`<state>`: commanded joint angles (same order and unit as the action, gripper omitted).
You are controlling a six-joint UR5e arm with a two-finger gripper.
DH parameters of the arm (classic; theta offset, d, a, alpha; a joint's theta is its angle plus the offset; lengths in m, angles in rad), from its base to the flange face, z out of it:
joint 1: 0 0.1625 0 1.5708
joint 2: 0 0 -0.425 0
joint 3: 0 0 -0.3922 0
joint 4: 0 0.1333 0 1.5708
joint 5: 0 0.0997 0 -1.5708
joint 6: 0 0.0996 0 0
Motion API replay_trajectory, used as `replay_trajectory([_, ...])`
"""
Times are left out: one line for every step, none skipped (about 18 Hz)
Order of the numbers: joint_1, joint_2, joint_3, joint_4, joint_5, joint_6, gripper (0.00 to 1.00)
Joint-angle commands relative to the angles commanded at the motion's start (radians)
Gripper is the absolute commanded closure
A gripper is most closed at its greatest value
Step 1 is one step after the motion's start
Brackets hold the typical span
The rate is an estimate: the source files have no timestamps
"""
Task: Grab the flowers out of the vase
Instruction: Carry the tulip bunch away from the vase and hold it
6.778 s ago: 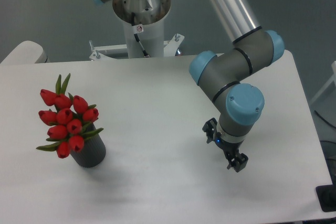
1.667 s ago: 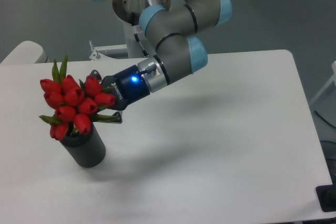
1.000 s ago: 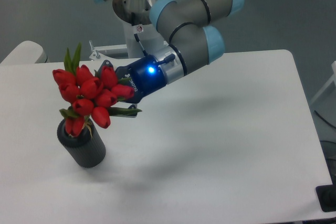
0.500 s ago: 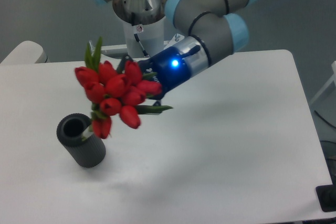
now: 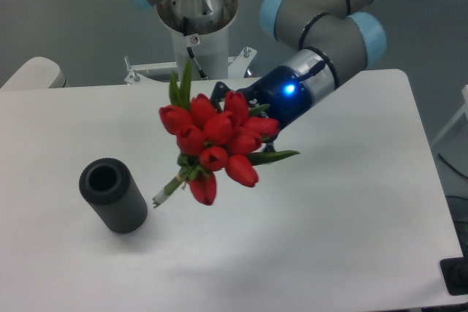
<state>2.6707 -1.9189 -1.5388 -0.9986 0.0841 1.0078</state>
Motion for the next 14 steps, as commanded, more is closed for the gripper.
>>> replay_trajectory([-0.003,-0.008,0.018,0.0,0.046,-0.002,0.95])
replay_trajectory([-0.006,-0.014,0.037,-0.002,0.099,-0.003,0.95])
replay_trajectory([-0.006,-0.028,0.055,-0.002,0.167,-0.002,0.95])
replay_trajectory([-0.006,-0.046,0.075,0.0,0.257,0.001,0.95])
replay_trajectory([-0.005,-0.066,0.091,0.002,0.349,0.009,0.95])
replay_trajectory([0.001,-0.083,0.107,0.002,0.431,0.014,0.95])
replay_trajectory([0.008,-0.1,0.126,0.0,0.472,0.018,0.95])
replay_trajectory([0.014,-0.117,0.135,0.0,0.482,0.023,0.96])
replay_trajectory([0.015,-0.121,0.137,0.0,0.491,0.025,0.99])
replay_trajectory([0.014,-0.121,0.138,0.0,0.502,0.032,1.0])
replay_trajectory([0.011,-0.121,0.143,0.0,0.526,0.044,1.0])
replay_trajectory([0.006,-0.121,0.143,-0.002,0.567,0.06,1.0])
replay_trajectory([0.002,-0.121,0.143,-0.002,0.618,0.087,1.0])
replay_trajectory([-0.005,-0.12,0.141,-0.008,0.672,0.115,1.0])
